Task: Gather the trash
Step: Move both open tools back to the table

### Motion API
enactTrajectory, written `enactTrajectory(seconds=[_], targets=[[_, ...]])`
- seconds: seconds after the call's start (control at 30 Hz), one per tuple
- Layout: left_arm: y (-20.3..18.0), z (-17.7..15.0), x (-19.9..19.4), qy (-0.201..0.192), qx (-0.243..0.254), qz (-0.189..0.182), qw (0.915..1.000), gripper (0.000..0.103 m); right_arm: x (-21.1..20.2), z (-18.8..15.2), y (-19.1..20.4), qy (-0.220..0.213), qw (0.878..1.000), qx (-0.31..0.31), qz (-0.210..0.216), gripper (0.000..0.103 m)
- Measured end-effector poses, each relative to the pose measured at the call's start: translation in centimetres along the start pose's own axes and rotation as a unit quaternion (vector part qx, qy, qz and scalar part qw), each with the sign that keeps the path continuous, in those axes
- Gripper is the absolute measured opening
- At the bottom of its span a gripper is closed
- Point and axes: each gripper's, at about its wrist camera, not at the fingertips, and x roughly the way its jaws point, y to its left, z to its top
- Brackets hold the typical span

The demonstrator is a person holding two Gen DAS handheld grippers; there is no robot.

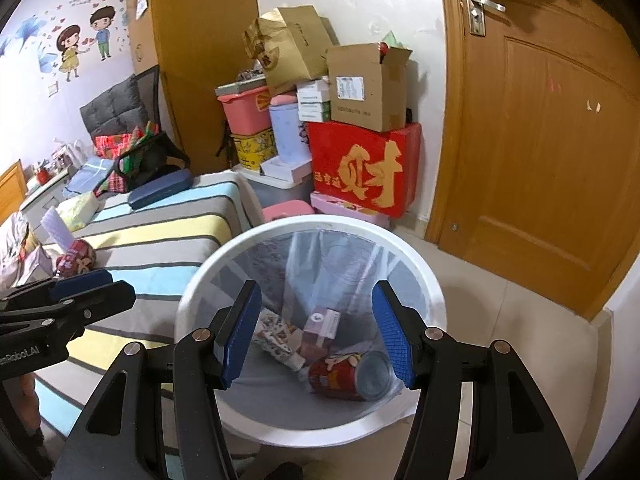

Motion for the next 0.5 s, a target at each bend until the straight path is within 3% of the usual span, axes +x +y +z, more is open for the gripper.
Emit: enactTrajectory(seconds=[0.4, 0.5], targets=[[4.2, -2.3, -5.8, -0.035, -0.034, 0.032, 0.9983, 0.053, -1.2, -0.5, 3.6, -0.017, 0.999, -0.011, 0.024, 0.059], [5.4, -2.9, -6.9, -0.039, -0.042, 0.057, 0.9967, 0.053, -1.5, -0.7, 4.7, -0.019, 0.999, -0.019, 0.031, 0.059]])
